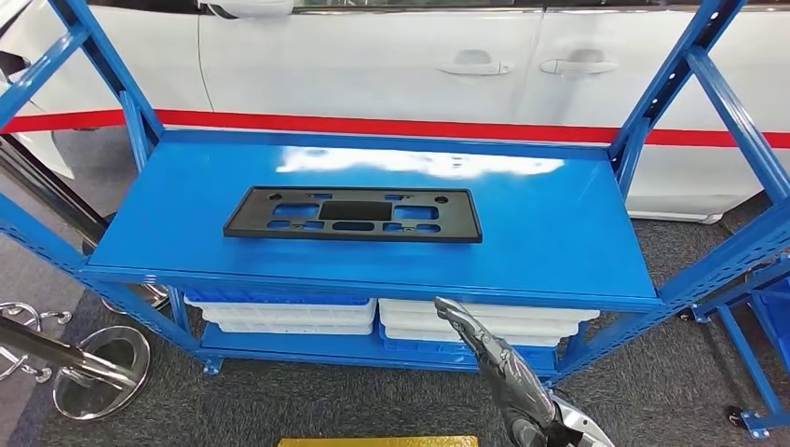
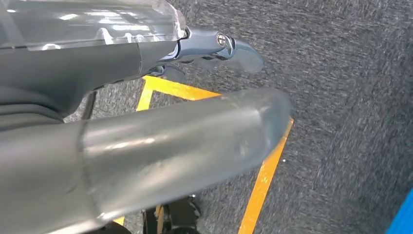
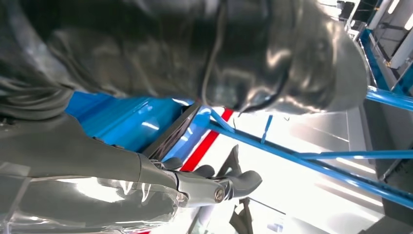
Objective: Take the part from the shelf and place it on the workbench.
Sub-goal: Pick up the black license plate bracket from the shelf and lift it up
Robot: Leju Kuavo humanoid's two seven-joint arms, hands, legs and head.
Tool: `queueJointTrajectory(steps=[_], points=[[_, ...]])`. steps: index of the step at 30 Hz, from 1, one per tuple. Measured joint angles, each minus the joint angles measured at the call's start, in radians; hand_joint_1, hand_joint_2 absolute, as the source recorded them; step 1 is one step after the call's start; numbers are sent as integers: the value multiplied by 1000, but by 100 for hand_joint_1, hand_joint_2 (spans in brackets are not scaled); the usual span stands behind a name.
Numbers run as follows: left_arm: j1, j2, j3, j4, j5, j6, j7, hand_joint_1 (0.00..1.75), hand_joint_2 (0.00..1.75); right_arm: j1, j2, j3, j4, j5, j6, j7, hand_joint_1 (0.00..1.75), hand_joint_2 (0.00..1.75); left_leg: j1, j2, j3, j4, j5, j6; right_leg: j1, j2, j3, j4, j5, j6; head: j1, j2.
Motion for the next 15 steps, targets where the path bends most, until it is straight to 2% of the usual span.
queueJointTrajectory(steps=[2, 3, 4, 5, 6, 7, 8, 9, 10, 11, 14, 15], points=[[-3, 0, 0, 0, -6, 0, -4, 0, 0, -12, 0, 4, 7, 1, 10, 13, 0, 0, 3, 1, 6, -10, 3, 7, -3, -1, -48, 98, -53, 9, 0, 0], [-4, 0, -1, 0, -9, -1, -6, 0, 0, -20, 0, 9, 13, 4, 17, 22, 0, 44, 3, 2, 7, -10, 2, 9, -5, -1, -86, 168, -83, 13, 0, 0], [-5, 0, -2, 0, -12, -2, -9, 0, 0, -29, 0, 17, 23, 8, 24, 33, 0, 87, 3, 2, 7, -10, 1, 10, -7, -1, -120, 227, -100, 17, 0, 0], [-5, 0, -3, 0, -15, -4, -11, 0, 0, -40, 0, 28, 35, 15, 31, 45, 0, 131, 3, 2, 9, -10, -1, 9, -10, -2, -141, 256, -97, 20, 0, 0], [-5, 0, -4, 0, -19, -5, -13, 0, 0, -54, 1, 43, 50, 23, 35, 57, 0, 175, 4, 1, 12, -10, -3, 8, -13, -3, -144, 249, -75, 21, 0, 0], [-6, 0, -5, 0, -23, -7, -15, 0, 0, -72, 3, 59, 66, 36, 35, 69, 0, 175, 4, 0, 16, -9, -6, 6, -15, -4, -126, 201, -34, 22, 0, 0], [-7, 0, -7, 0, -28, -8, -16, 0, 0, -94, 6, 77, 84, 53, 30, 81, 0, 175, 4, 0, 21, -8, -10, 3, -18, -4, -97, 130, 10, 21, 0, 0], [-9, 0, -10, 0, -34, -9, -17, 0, 0, -121, 11, 95, 104, 74, 18, 93, 0, 175, 2, -1, 23, -6, -14, -2, -17, -5, -68, 64, 40, 18, 0, 0], [-12, 0, -14, 0, -40, -9, -17, 0, 0, -151, 20, 114, 126, 98, 0, 105, 0, 175, 0, -1, 24, -4, -17, -8, -16, -5, -48, 14, 59, 15, 0, 0], [-16, 0, -18, 0, -44, -9, -16, 0, 0, -182, 30, 133, 150, 121, -20, 116, 0, 175, -1, 0, 22, -3, -18, -13, -14, -4, -39, -10, 63, 11, 0, 0], [-29, 1, -29, 0, -57, -8, -12, 0, 0, -266, 62, 183, 215, 178, -83, 146, 0, 175, 0, 1, 20, -1, -21, -31, -12, -3, -39, -21, 62, -7, 0, 0], [-32, 1, -33, 0, -60, -7, -10, 0, 0, -292, 73, 196, 233, 196, -102, 156, 0, 175, 2, 1, 14, 14, -32, -37, -14, -3, -37, -24, 64, -14, 0, 0]])
